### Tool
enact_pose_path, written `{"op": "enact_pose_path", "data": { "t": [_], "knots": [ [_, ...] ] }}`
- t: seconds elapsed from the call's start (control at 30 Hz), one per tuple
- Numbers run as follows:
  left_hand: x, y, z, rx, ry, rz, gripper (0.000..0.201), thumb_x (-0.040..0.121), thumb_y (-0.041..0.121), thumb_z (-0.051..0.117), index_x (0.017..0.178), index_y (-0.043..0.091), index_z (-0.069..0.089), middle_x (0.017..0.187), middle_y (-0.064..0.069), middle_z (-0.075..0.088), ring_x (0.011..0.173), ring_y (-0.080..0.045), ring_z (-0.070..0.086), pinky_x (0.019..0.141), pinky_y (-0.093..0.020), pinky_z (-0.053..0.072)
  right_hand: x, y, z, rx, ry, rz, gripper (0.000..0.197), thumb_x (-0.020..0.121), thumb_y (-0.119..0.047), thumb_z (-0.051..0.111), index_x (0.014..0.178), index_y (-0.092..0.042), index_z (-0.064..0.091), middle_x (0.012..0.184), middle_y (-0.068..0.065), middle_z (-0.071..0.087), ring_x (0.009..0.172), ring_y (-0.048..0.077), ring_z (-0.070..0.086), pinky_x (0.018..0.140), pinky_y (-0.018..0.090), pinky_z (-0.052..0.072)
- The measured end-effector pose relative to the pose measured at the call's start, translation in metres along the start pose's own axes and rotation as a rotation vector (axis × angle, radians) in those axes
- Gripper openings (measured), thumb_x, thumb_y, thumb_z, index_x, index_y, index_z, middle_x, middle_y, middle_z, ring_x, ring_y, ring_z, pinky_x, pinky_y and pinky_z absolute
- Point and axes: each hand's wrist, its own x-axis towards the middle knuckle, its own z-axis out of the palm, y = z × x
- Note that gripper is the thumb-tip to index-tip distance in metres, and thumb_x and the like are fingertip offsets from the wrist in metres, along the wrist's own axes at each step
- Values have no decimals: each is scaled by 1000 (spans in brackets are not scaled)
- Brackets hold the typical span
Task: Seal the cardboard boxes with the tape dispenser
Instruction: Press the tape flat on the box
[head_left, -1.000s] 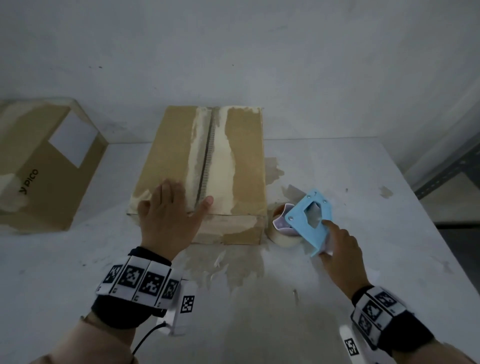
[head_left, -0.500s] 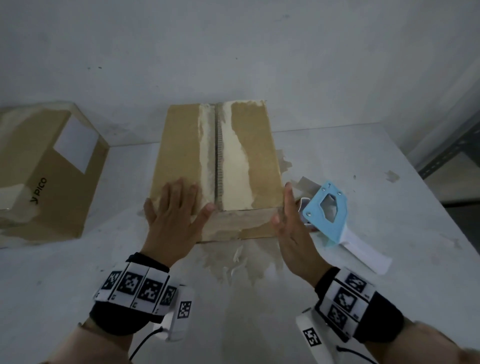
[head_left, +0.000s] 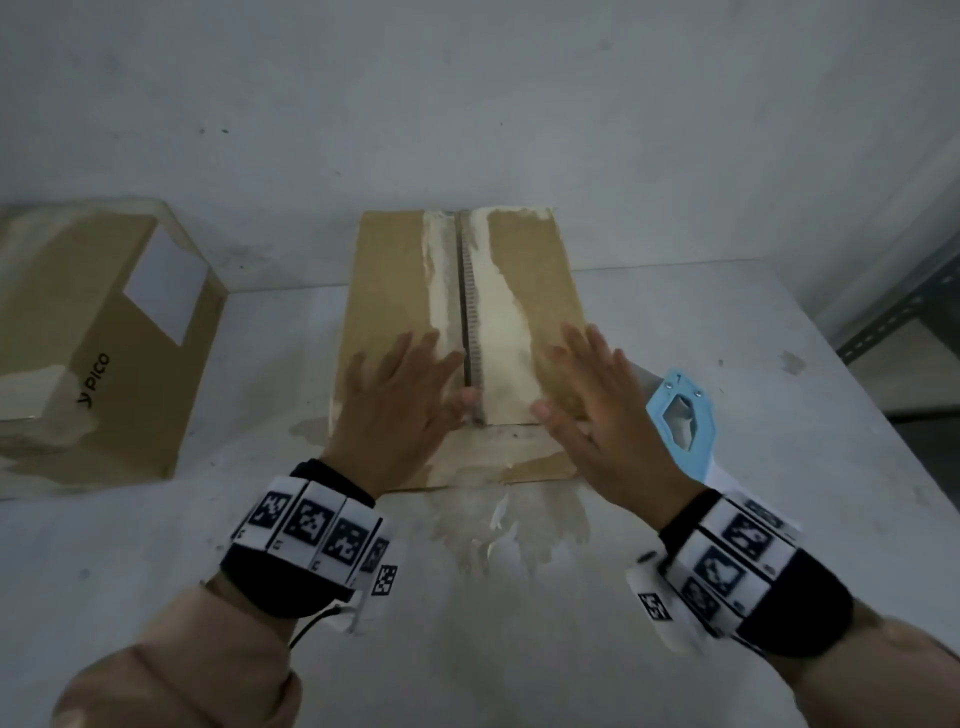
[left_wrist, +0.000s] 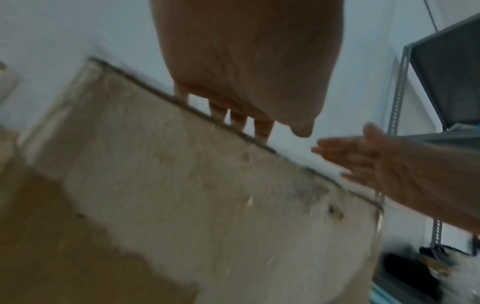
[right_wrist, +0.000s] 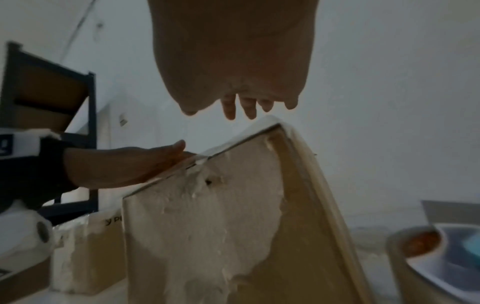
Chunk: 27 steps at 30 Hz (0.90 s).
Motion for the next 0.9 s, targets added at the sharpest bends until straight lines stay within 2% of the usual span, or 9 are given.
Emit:
{"op": "enact_pose_path", "data": {
  "t": [0.07,0.17,0.23,0.3,0.53,0.67,0.73,0.8,0.9],
  "knots": [
    [4,-2,6,11,-100,82,96,77,69,-20,143,22,31,153,-5,27,142,-26,23,109,-53,22,16,-3,11,-175,-60,-96,76,87,-66,13,138,-17,40,151,2,26,141,21,12,113,37,-2],
    [3,-7,13,97,-129,144,83,91,59,-3,131,10,51,135,-11,53,122,-30,53,93,-55,42,26,4,22,-399,-158,-127,78,91,-61,7,127,-10,54,138,14,49,128,37,42,105,53,26],
    [2,-12,18,132,-84,186,79,93,57,4,125,9,56,129,-11,59,116,-28,59,89,-53,46,24,9,24,-511,-209,-119,78,93,-59,5,123,-10,56,131,14,56,118,36,53,96,56,39],
    [4,-15,20,147,-43,227,77,93,58,5,124,9,57,127,-10,61,113,-26,61,87,-51,48,22,11,25,-554,-225,-129,74,93,-60,7,125,-10,51,130,14,57,116,34,55,93,55,43],
    [4,-23,33,184,72,286,65,95,55,6,126,11,44,126,-7,62,113,-22,61,88,-44,51,15,23,26,-663,-144,-215,66,93,-58,18,126,-8,46,130,14,57,116,30,56,95,48,44],
    [4,-27,31,166,125,296,70,90,60,18,123,12,55,126,-6,62,113,-22,61,88,-47,49,6,32,19,-572,-167,-194,67,93,-58,17,132,-8,40,136,14,51,128,26,36,105,41,25],
    [7,-20,27,65,123,280,78,75,70,31,119,12,60,125,-5,62,112,-24,61,91,-48,46,3,33,11,-473,-197,-185,72,91,-62,20,135,-8,38,141,13,45,132,21,27,109,35,16],
    [9,-5,22,18,159,193,83,68,81,30,104,14,62,112,-3,65,101,-23,62,86,-43,44,3,32,3,-319,-144,-155,79,85,-68,29,133,-8,46,140,10,45,130,14,27,108,24,11],
    [11,8,24,69,170,112,78,76,81,20,89,14,58,94,-2,64,84,-23,60,74,-38,41,11,28,2,-273,-39,-178,75,84,-67,32,118,-6,59,127,12,58,118,16,39,98,23,21]
  ]
}}
